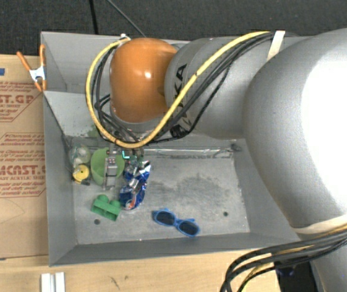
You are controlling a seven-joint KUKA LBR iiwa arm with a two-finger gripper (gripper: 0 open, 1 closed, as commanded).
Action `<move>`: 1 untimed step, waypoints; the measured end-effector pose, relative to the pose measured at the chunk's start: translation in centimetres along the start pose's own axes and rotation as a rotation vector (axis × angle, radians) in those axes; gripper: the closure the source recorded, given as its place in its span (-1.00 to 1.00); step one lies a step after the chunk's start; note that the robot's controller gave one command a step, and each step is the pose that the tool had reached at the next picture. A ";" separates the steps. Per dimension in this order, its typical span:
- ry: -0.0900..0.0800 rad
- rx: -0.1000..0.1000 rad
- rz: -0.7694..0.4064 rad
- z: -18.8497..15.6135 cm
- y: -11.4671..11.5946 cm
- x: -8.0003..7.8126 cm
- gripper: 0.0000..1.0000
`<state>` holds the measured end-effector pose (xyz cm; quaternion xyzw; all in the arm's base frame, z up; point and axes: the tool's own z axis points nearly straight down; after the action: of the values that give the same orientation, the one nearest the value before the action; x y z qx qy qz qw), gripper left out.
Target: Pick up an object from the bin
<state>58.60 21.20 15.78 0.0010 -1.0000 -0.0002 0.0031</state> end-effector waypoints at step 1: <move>-0.002 0.000 0.127 8.0 -3.6 1.8 -1.00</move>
Offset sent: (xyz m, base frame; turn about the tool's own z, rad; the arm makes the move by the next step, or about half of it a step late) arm -0.0171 -0.0363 -0.0767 0.1247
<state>56.75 17.56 7.81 -0.0622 -0.9981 -0.0001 0.0018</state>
